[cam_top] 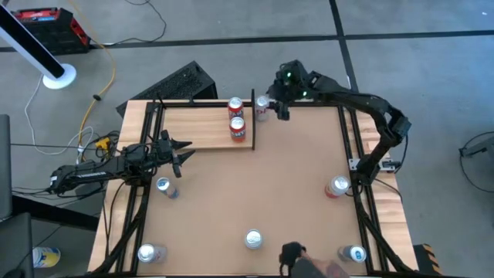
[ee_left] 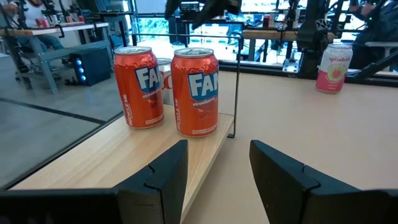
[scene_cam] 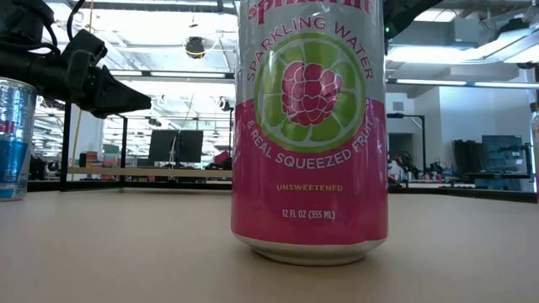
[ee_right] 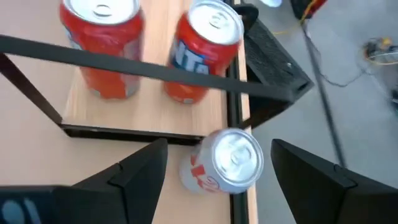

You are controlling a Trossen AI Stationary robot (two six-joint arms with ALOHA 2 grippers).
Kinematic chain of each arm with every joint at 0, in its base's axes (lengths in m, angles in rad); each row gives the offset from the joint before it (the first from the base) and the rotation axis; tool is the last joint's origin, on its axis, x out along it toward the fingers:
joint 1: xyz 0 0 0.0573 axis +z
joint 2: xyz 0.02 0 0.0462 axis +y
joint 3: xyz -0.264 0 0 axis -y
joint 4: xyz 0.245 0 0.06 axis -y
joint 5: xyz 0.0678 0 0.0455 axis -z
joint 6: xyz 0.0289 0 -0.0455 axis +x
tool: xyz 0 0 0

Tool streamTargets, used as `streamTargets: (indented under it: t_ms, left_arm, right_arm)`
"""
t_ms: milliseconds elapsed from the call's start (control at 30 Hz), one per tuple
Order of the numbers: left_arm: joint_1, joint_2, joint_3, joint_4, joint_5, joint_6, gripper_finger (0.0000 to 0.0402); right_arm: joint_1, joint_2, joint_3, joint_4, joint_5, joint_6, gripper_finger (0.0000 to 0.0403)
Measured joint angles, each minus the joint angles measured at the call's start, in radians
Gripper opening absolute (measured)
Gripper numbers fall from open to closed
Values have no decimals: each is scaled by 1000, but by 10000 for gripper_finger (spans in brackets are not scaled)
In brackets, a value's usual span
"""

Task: Place canned beverage on shelf
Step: Put the top-red silver soda can on the shelf

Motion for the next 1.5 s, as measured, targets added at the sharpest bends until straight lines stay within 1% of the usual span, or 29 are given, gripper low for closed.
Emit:
streamTargets:
  t_ms: [167, 300, 400, 500, 567, 633, 833, 1167, 1300, 1500]
  left_arm:
    - [0, 0, 0, 0, -1, 5, 158]
    - [0, 0, 0, 0, -2, 45, 158]
    - [0, 0, 0, 0, -2, 49, 158]
    - [0, 0, 0, 0, -2, 49, 158]
    - [0, 0, 0, 0, -2, 43, 158]
    - [0, 0, 0, 0, -2, 30, 158]
    - [0, 0, 0, 0, -1, 21, 158]
    - [0, 0, 0, 0, 0, 24, 158]
    - [0, 0, 0, 0, 0, 23, 158]
    - [0, 0, 0, 0, 0, 26, 158]
  right_arm:
    - [-117, 76, 87, -31, -157, 52, 311]
    - [-138, 162, 170, -77, -207, 61, 311]
    - [-130, 222, 213, -82, -184, 73, 311]
    - [-115, 263, 248, -96, -82, 73, 311]
    - [-107, 280, 260, -136, -48, 73, 311]
    - [-98, 282, 260, -170, -50, 68, 311]
    - [-69, 278, 263, -159, -56, 66, 321]
    - [-70, 279, 262, -155, -89, 66, 348]
    - [-81, 279, 253, -162, -144, 67, 350]
    - [-84, 280, 241, -125, -146, 67, 350]
